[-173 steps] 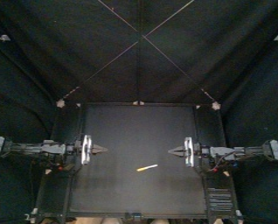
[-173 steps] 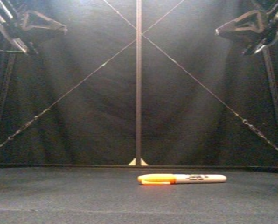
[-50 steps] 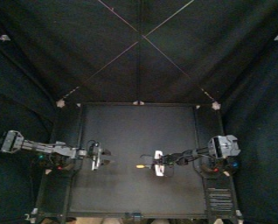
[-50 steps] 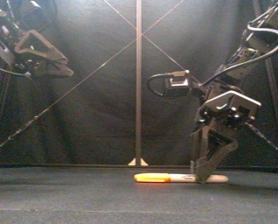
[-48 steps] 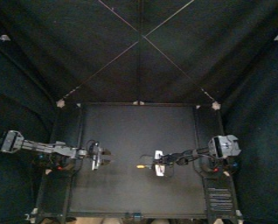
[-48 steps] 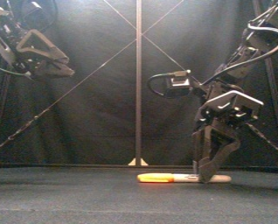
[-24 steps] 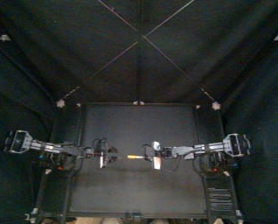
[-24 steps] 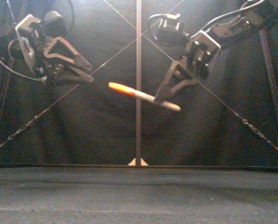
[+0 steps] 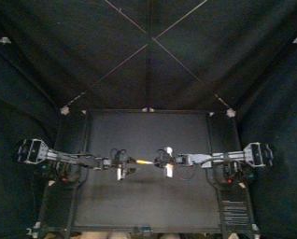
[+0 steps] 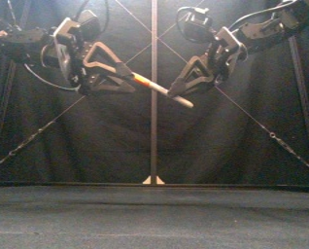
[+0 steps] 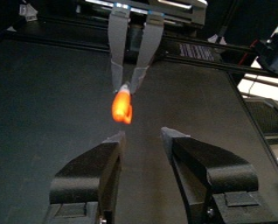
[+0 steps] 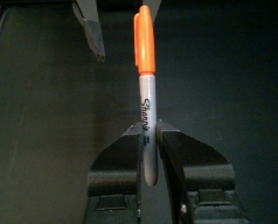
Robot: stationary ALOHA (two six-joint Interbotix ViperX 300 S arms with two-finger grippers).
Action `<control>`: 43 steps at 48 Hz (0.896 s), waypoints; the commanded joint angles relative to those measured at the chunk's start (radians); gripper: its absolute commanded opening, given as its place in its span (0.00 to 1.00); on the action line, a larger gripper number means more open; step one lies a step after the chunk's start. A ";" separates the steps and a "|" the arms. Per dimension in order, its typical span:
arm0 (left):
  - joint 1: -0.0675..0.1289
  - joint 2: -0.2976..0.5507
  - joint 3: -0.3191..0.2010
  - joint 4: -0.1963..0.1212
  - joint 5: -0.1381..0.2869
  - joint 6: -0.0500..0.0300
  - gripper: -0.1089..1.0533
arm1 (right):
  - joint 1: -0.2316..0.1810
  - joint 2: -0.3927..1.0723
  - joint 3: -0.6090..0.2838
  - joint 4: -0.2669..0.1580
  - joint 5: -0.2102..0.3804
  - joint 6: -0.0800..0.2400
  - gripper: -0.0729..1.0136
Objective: Uncap the pen
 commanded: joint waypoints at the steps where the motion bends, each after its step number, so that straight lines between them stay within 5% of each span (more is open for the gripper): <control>1: 0.008 0.018 -0.044 0.003 -0.025 0.0015 0.76 | -0.005 -0.034 -0.009 -0.002 -0.009 -0.002 0.51; 14: 0.034 0.021 -0.057 -0.002 -0.044 0.0000 0.76 | 0.000 -0.035 -0.002 -0.003 -0.009 -0.002 0.51; 30: 0.038 0.025 -0.058 -0.002 -0.049 -0.0046 0.73 | 0.005 -0.032 0.000 -0.003 -0.009 -0.002 0.51; 43: 0.040 0.025 -0.061 -0.002 -0.049 -0.0015 0.49 | 0.005 -0.031 0.002 -0.003 -0.009 0.000 0.51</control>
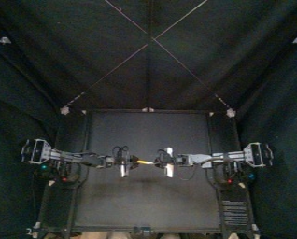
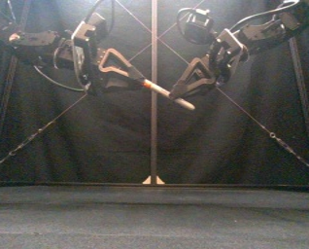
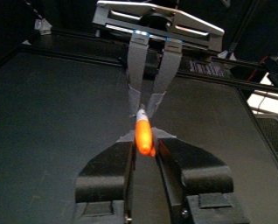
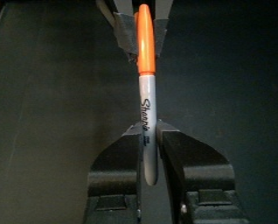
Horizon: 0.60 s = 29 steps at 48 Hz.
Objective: Uncap the pen
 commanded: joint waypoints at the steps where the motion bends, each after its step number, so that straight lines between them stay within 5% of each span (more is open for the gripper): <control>1: 0.003 -0.006 -0.026 -0.002 -0.012 0.0031 0.48 | 0.002 -0.029 -0.009 0.000 -0.009 0.005 0.51; 29: -0.003 -0.104 0.044 0.002 -0.011 0.0015 0.42 | 0.002 -0.037 0.028 0.008 -0.005 0.008 0.51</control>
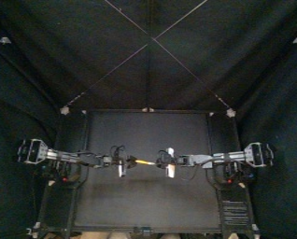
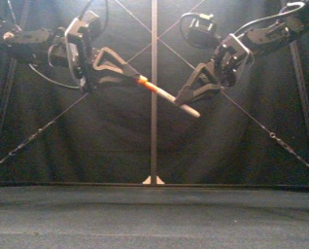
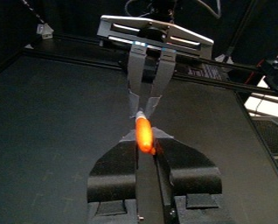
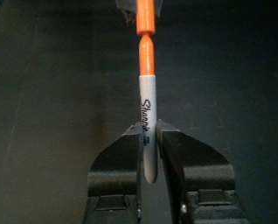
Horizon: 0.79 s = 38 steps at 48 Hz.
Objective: Uncap the pen
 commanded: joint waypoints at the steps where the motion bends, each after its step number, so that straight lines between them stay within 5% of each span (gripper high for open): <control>1: -0.003 -0.043 0.011 0.003 -0.011 0.0015 0.42 | 0.002 -0.029 -0.006 0.005 -0.005 -0.003 0.51; 23: -0.006 -0.213 0.135 0.003 0.018 0.0000 0.42 | 0.002 -0.060 0.025 0.005 0.000 -0.003 0.51; 38: -0.008 -0.288 0.173 0.003 0.069 0.0000 0.42 | 0.002 -0.077 0.032 0.005 0.000 -0.003 0.51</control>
